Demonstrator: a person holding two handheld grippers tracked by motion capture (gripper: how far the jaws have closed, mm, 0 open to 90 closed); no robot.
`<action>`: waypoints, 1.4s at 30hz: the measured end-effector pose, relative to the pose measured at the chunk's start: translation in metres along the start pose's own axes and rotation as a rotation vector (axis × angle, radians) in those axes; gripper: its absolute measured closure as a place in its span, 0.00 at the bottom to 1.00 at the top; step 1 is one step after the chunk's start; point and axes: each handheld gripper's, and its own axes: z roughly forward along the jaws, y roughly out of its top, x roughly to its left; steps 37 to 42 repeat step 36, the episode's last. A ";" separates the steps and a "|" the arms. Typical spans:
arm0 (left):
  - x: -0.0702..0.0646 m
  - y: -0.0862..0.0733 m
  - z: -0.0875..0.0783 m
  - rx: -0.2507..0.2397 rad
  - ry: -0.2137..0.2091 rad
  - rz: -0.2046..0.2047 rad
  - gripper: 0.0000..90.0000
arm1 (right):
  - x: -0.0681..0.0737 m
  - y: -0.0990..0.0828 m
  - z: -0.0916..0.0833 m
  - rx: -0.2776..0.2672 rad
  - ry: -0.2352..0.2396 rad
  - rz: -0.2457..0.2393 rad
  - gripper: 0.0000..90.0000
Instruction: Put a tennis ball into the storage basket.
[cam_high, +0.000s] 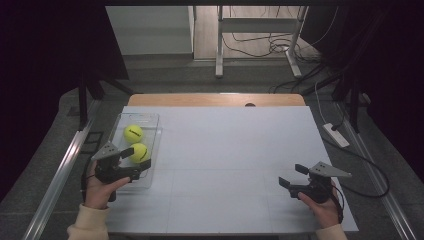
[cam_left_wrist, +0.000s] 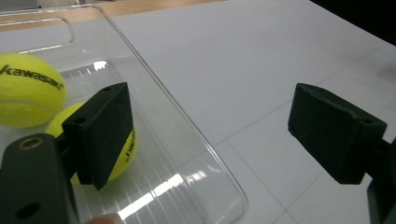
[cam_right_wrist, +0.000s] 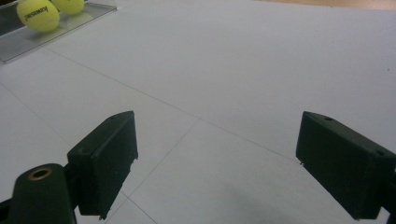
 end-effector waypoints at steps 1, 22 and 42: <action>-0.003 -0.003 0.000 0.002 0.000 0.013 0.17 | 0.000 0.000 0.000 0.000 -0.001 -0.002 0.14; -0.032 -0.032 0.006 0.016 -0.011 0.098 0.15 | -0.003 0.002 0.001 -0.003 -0.002 0.011 0.14; -0.029 -0.033 0.009 0.026 -0.002 0.095 0.15 | -0.003 0.001 0.001 -0.001 -0.002 0.005 0.14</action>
